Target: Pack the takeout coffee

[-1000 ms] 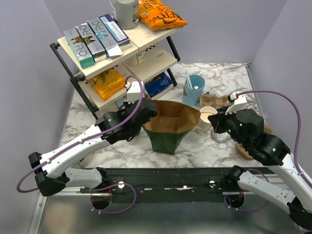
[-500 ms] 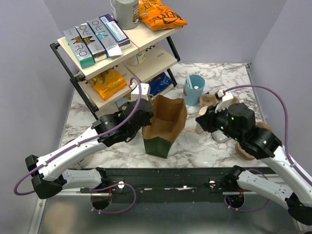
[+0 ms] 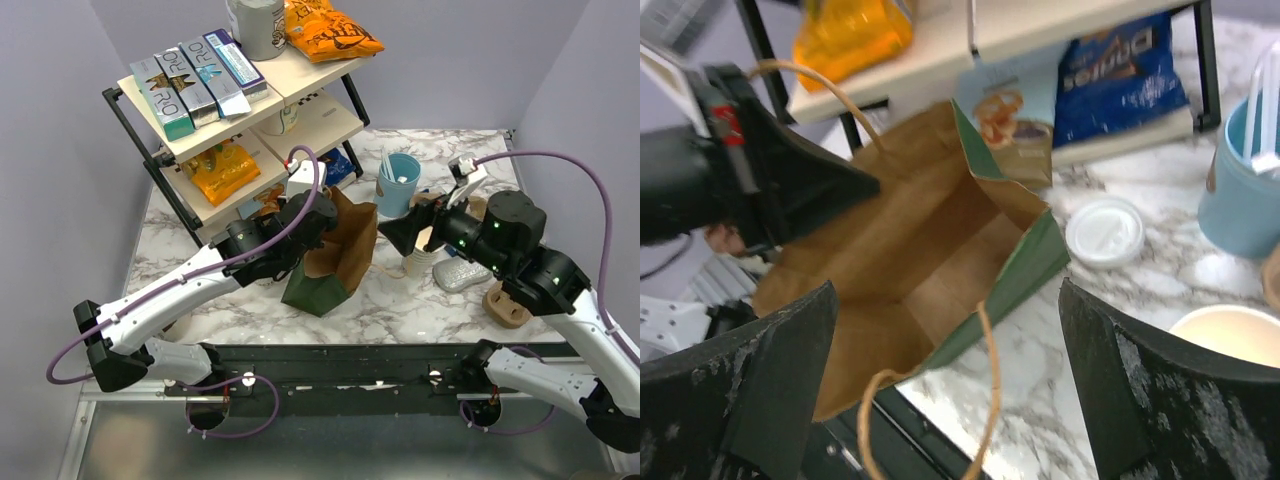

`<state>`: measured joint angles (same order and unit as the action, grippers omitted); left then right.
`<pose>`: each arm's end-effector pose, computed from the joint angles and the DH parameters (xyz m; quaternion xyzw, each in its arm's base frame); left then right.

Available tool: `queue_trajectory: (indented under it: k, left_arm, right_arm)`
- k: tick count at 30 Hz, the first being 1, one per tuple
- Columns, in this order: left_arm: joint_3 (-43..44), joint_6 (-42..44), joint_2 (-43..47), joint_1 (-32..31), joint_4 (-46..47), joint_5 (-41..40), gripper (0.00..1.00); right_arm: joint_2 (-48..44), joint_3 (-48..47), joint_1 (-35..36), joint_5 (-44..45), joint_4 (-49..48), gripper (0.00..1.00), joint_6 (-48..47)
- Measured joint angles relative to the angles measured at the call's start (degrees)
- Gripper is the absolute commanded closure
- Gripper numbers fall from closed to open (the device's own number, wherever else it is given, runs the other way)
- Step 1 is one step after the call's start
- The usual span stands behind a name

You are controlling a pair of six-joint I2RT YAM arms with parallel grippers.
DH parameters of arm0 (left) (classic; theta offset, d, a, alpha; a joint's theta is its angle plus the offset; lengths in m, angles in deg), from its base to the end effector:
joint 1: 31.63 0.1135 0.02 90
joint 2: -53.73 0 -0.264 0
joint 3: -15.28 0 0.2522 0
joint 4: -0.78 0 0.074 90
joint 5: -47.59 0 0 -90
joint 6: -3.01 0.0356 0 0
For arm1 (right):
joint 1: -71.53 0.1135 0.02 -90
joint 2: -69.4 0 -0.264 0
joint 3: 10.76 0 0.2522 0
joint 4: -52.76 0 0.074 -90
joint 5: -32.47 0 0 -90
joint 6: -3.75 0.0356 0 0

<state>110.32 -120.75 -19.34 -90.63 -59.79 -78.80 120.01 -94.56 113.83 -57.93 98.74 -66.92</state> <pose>0.1506 -0.2096 0.3964 0.0549 0.8649 -0.1041 0.4879 0.1259 0.1149 0.4313 -0.1577 0.7654 0.3220 0.5345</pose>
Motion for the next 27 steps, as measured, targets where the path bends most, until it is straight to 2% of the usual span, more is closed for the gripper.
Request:
queue_trajectory:
  k: [3,12,14,21,27]
  left_arm:
    - [0.98,-0.11,-0.39,0.00,-0.31,-0.46,1.00]
    - [0.52,1.22,-0.33,-0.02,0.46,-0.50,1.00]
    - [-0.31,1.68,-0.09,-0.02,0.87,-0.50,1.00]
    - [-1.20,3.04,0.72,-0.02,2.25,-0.46,1.00]
    - [-1.22,3.48,1.44,-0.02,3.04,-0.44,1.00]
  right_arm:
    - [-1.55,-0.66,0.00,0.96,-1.68,0.00,0.15]
    - [0.48,-4.94,-1.68,17.35,1.73,0.00,0.07]
    - [1.60,-4.90,-5.14,18.73,2.75,0.00,0.11]
    - [9.97,-4.35,-24.04,17.70,4.00,0.00,-0.22]
    - [25.42,-4.66,-33.70,14.14,4.07,0.00,-1.77]
